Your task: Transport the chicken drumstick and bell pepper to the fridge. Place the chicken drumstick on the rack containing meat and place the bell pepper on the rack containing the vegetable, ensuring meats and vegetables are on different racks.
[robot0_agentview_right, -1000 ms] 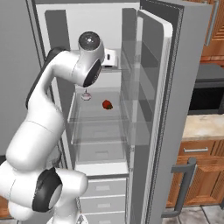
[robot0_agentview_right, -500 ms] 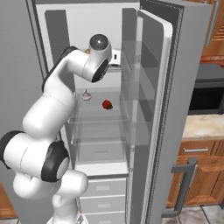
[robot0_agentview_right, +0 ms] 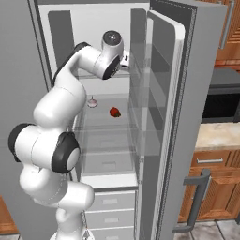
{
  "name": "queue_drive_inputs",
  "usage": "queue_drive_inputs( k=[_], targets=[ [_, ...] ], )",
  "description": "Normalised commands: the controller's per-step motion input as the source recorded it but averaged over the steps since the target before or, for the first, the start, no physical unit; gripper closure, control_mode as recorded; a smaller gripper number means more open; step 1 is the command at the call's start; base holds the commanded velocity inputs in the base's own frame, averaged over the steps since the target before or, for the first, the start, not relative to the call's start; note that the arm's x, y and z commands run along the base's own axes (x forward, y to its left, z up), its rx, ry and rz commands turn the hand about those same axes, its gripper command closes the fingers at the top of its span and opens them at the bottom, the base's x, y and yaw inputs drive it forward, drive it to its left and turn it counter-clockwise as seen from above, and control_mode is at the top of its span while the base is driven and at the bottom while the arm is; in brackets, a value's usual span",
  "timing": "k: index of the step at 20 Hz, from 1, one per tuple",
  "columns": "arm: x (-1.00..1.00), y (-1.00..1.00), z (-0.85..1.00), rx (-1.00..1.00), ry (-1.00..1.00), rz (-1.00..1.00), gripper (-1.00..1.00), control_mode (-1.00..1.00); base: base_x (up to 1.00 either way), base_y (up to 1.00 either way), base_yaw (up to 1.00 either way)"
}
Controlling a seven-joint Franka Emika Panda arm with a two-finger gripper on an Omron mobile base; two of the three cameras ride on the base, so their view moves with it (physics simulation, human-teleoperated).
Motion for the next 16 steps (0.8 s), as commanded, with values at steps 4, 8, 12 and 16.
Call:
queue_drive_inputs(
  k=[4,8,12,16],
  targets=[
    [0.08,-0.04,-0.21,0.14,0.1,0.01,1.0,-1.0,0.0,0.0,0.0],
    [0.0,0.03,-0.51,0.04,0.0,0.0,-1.0,-1.0,0.0,0.0,0.0],
    [0.0,0.09,-0.31,0.0,-0.04,0.0,-1.0,-1.0,0.0,0.0,0.0],
    [0.03,0.0,-0.05,0.0,-0.02,0.0,-1.0,-1.0,0.0,0.0,0.0]
  ],
)
